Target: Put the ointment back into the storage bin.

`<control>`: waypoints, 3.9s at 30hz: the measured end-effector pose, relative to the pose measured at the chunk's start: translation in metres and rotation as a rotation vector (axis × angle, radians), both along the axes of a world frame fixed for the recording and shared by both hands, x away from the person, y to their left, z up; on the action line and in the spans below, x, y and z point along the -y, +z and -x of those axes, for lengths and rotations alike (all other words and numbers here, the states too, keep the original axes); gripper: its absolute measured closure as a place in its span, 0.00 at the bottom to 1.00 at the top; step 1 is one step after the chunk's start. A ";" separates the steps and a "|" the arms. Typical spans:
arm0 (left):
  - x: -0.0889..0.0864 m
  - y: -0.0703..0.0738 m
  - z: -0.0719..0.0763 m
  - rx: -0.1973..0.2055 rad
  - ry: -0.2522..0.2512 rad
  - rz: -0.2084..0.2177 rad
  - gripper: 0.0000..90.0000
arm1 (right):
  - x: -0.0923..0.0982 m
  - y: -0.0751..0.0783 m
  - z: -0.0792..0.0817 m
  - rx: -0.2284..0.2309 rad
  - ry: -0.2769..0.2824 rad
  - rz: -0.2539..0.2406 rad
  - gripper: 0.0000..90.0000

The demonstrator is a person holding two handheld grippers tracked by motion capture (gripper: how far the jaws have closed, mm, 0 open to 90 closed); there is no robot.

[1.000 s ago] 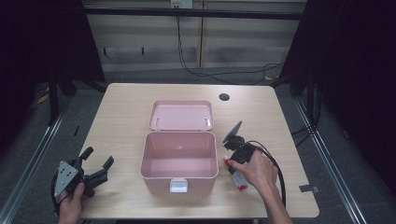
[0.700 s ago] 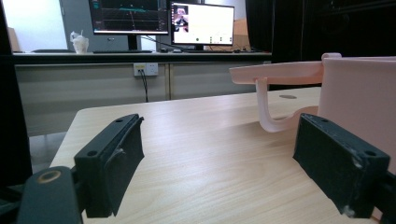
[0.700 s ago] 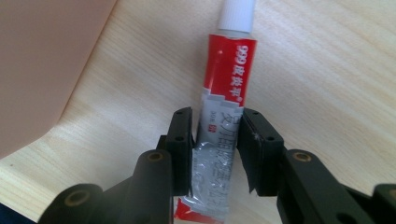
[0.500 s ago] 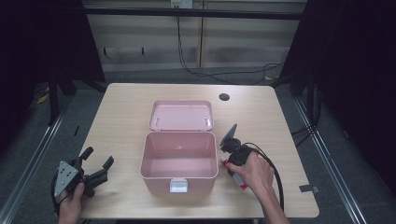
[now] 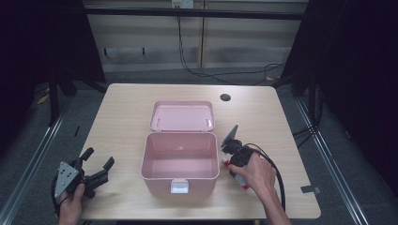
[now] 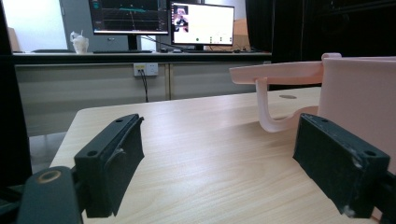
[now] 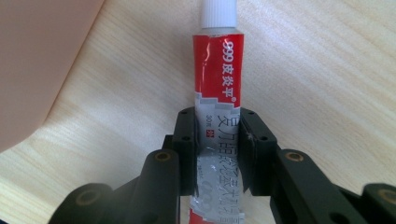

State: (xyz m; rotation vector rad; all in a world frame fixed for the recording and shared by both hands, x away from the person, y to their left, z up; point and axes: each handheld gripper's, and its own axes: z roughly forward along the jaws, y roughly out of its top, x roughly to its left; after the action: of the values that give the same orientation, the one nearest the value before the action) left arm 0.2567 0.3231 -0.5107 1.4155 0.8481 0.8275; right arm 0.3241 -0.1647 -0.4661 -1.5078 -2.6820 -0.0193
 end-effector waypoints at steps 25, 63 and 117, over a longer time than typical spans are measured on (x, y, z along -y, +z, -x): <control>0.000 0.000 0.000 0.000 0.000 0.000 0.17 | 0.008 0.022 0.006 0.001 0.077 -0.053 0.79; 0.000 0.000 0.000 0.000 0.000 0.000 0.17 | 0.036 0.085 0.024 0.020 0.229 -0.140 0.79; 0.000 0.000 0.000 0.000 0.000 0.000 0.17 | 0.003 0.168 0.016 0.139 0.648 -0.112 0.79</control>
State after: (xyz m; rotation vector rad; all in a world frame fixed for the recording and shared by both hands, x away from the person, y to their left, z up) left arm 0.2567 0.3230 -0.5107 1.4152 0.8482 0.8276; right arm 0.3086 -0.1681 -0.2977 -0.5750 -3.0789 -0.2413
